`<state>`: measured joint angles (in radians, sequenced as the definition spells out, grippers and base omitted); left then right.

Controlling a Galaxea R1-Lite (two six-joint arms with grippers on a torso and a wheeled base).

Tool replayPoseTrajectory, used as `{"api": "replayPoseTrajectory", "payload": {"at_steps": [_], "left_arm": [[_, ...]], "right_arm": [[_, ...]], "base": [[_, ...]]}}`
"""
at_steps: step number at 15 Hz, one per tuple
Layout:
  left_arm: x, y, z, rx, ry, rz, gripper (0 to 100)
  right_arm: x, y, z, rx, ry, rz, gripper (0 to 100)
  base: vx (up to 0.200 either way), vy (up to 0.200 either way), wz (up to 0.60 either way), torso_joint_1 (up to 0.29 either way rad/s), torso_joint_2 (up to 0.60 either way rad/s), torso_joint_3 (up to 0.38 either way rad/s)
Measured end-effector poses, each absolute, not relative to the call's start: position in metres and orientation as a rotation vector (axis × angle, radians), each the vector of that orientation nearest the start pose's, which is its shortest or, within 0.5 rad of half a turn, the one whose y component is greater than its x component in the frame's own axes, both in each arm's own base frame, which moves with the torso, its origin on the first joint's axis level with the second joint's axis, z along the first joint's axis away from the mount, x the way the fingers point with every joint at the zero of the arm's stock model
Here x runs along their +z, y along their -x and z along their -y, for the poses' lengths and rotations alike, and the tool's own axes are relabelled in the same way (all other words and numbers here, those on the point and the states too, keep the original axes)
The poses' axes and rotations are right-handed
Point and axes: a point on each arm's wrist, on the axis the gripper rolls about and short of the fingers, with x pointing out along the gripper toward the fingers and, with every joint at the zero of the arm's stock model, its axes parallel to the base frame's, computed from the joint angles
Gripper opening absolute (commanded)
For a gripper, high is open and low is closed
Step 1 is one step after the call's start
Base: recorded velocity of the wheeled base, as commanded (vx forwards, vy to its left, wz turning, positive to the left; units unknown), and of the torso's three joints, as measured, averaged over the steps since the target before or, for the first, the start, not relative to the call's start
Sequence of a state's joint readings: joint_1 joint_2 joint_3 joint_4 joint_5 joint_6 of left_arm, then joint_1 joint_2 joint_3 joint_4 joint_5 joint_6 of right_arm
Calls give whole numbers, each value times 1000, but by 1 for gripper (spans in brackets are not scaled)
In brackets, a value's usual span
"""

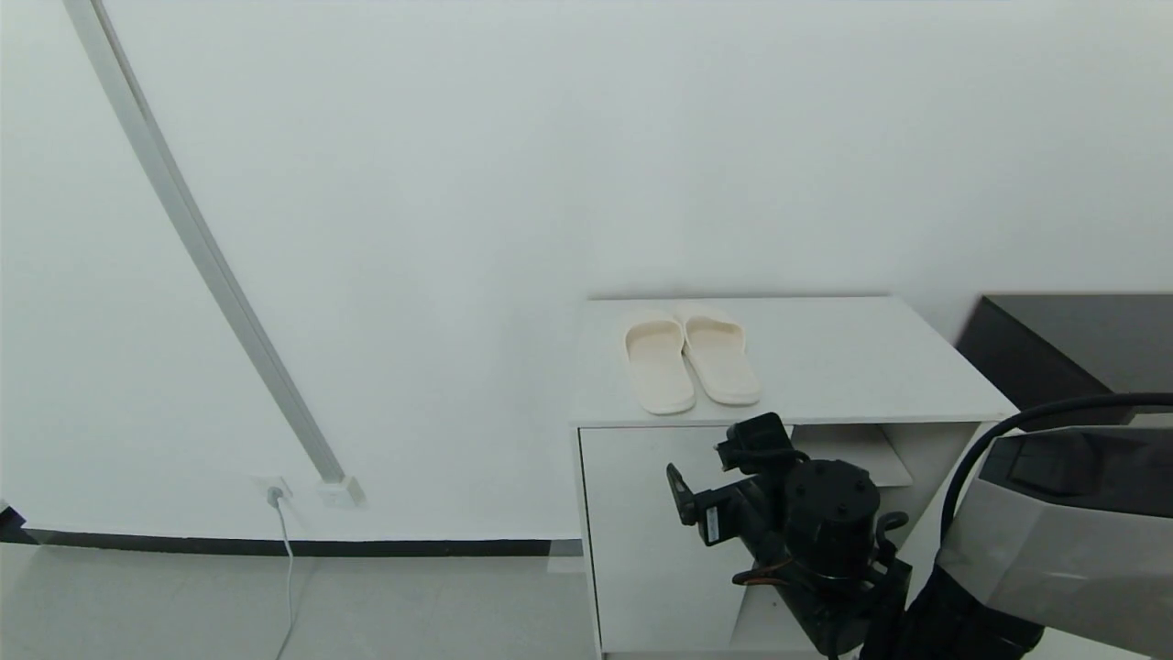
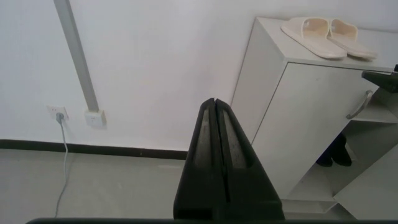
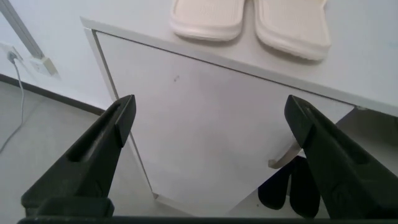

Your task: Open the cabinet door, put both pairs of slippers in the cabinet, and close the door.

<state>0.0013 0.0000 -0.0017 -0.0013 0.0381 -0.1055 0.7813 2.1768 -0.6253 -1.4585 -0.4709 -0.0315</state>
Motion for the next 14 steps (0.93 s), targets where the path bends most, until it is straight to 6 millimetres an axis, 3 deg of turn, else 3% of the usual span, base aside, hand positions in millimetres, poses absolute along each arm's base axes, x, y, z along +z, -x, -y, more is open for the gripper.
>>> {"api": "replayPoseTrajectory", "payload": {"at_steps": [3, 7, 10, 12, 14], "left_arm": [[76, 23, -1, 39, 106, 5, 0], [76, 23, -1, 37, 90, 4, 0], [76, 23, -1, 36, 88, 5, 0], [76, 23, -1, 36, 86, 5, 0], [76, 23, -1, 36, 86, 4, 0]], "right_arm": [[64, -255, -239, 314, 87, -72, 100], [67, -256, -240, 368, 111, -33, 100], [74, -273, -234, 350, 161, -7, 100], [77, -285, -230, 324, 191, -126, 100], [96, -295, -232, 305, 149, -198, 100]], "base": [[0, 0, 0, 165, -362, -193], [0, 0, 0, 21, -39, -19], [0, 0, 0, 0, 0, 0], [0, 0, 0, 0, 0, 0], [0, 0, 0, 0, 0, 0]]}}
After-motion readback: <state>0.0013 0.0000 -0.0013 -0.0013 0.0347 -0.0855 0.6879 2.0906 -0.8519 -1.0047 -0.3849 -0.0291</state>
